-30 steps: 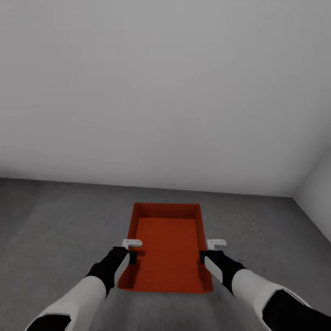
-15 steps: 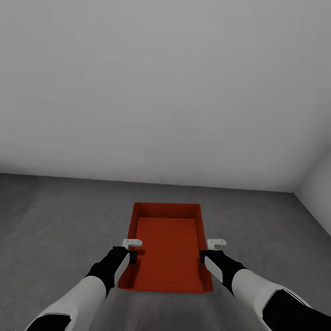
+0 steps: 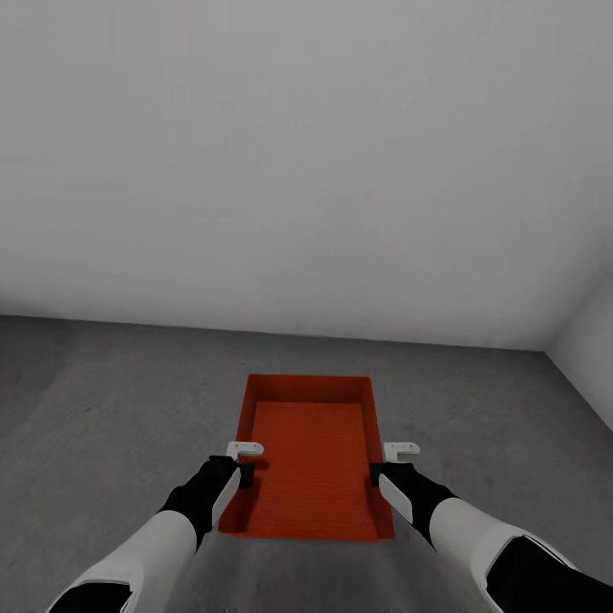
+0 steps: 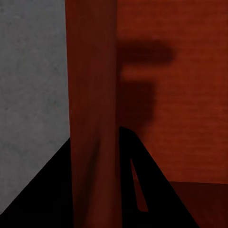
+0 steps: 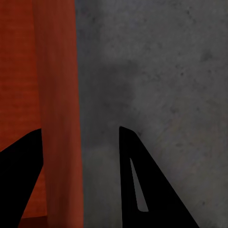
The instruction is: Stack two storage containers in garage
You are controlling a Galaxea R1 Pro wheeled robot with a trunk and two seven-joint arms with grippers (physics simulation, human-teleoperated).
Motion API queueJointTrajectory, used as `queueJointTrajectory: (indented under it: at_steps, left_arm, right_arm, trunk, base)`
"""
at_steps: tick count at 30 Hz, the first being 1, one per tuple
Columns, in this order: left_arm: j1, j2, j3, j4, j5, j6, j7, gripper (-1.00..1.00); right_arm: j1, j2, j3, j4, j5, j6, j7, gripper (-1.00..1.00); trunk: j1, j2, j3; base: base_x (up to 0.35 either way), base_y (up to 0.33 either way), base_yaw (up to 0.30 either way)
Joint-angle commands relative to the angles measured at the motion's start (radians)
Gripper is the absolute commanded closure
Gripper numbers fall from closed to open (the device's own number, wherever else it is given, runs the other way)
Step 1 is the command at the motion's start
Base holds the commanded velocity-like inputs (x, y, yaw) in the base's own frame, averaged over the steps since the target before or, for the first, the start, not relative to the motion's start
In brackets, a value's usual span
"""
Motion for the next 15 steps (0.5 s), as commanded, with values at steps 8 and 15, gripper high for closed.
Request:
queueJointTrajectory:
  at_steps: [8,15]
  left_arm:
    - [0.0,-0.012,-0.001,0.018,0.013,0.004,0.004,1.0]
    - [0.0,-0.012,-0.001,0.018,0.013,0.004,0.004,1.0]
  right_arm:
    - [-0.001,0.0,-0.036,-0.036,0.035,0.007,-0.006,1.0]
    - [-0.001,0.0,-0.036,-0.037,0.035,0.007,-0.006,1.0]
  trunk:
    - [0.0,0.0,-0.014]
    - [0.0,0.0,-0.025]
  base:
    - [0.0,0.0,0.0]
    - [0.0,0.0,0.0]
